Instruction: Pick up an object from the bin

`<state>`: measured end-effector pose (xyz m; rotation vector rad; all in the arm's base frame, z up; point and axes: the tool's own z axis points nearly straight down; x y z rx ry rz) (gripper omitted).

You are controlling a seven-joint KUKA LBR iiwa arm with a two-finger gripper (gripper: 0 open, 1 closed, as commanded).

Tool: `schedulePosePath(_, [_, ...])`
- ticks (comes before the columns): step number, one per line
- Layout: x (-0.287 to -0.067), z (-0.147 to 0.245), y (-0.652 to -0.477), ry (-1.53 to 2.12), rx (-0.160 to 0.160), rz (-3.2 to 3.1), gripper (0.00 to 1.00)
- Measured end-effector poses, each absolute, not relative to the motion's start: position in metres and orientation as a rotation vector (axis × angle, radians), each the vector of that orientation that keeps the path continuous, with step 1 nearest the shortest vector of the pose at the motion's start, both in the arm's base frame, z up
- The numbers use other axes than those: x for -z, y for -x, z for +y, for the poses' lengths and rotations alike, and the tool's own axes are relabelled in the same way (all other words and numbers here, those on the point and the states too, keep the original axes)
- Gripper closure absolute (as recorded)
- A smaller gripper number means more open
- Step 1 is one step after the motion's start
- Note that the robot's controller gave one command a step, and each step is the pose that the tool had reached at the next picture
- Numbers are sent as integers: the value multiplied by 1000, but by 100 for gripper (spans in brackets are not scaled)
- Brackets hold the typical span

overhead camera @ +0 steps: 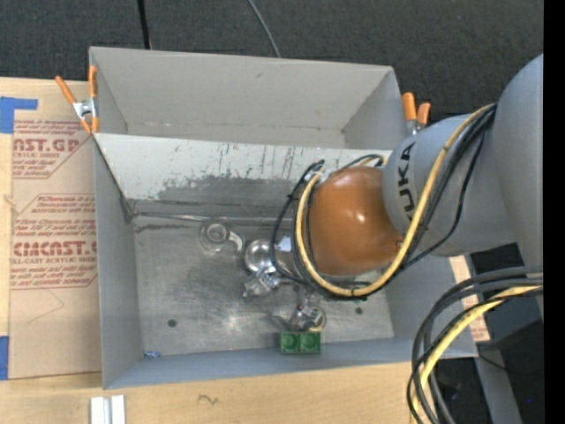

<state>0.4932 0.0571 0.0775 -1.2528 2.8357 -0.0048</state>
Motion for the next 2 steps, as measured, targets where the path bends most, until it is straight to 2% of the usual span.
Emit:
schedulePosePath(1, [-105,42,-482,1391,2,2806,0])
schedulePosePath(2, [-72,-5,-494,1870,-5,2517,0])
